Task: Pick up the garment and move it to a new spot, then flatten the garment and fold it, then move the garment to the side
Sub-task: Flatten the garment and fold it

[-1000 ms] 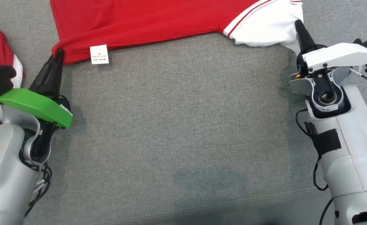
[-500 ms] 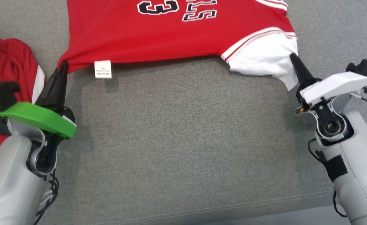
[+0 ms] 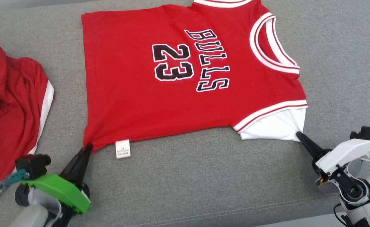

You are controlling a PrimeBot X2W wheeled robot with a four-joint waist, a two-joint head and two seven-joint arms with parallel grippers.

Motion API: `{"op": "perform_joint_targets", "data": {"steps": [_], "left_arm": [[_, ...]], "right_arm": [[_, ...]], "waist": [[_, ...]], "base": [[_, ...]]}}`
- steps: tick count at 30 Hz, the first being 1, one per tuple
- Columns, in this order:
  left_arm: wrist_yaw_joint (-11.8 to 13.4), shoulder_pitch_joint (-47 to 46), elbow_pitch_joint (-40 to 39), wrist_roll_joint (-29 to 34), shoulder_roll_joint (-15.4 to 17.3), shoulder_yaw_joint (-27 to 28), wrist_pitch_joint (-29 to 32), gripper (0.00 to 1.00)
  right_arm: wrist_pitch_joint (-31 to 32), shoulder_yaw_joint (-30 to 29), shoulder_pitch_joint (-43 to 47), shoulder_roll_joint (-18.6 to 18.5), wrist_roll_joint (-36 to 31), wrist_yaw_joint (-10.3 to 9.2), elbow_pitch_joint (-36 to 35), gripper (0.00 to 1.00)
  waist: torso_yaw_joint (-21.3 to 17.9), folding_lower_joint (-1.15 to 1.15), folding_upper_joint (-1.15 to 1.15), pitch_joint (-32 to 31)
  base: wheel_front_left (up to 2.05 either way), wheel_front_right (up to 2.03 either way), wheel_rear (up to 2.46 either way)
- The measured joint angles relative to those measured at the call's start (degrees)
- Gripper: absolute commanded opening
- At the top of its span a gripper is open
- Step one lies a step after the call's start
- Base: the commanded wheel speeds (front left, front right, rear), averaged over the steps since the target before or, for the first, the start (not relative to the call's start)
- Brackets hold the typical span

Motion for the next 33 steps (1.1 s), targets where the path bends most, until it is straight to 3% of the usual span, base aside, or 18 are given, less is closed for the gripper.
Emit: {"op": "perform_joint_targets", "data": {"steps": [12, 24, 30, 31, 33], "left_arm": [[-0.2, 11.9, -8.8, -4.3, 1.5, -0.5, -0.5, 0.00], [-0.2, 12.8, -13.2, -5.1, 3.5, 0.6, -0.7, 0.00], [-0.2, 13.4, -14.1, -5.4, 3.4, -0.2, -0.7, 0.00], [-0.2, 13.6, -14.2, -5.4, 3.3, -0.3, -0.7, 0.00], [-0.2, 13.8, -14.3, -5.7, 2.8, -0.7, -0.7, 0.00]], "right_arm": [[2.9, -2.1, 14.3, -4.7, 2.9, 1.04, -8.6, 0.00], [3.5, -1.0, 16.0, -4.8, 2.7, 0.94, -14.8, 0.00], [4.0, 0.0, 16.5, -6.1, 0.2, -0.16, -16.1, 0.00], [3.9, 0.1, 16.5, -6.4, -0.5, -0.19, -16.4, 0.05], [3.9, 0.2, 16.5, -7.1, -1.7, -0.18, -17.1, 0.36]], "waist": [[-0.3, 0.00, 0.00, -0.9], [0.2, 0.00, 0.00, -2.2], [0.1, 0.00, 0.00, -2.9], [0.0, 0.00, 0.00, -2.8], [0.0, 0.00, 0.00, -2.7]], "base": [[0.00, 0.00, 0.00], [0.00, 0.00, 0.00], [0.00, 0.00, 0.00], [0.00, 0.00, 0.00], [0.00, 0.00, 0.00]]}}
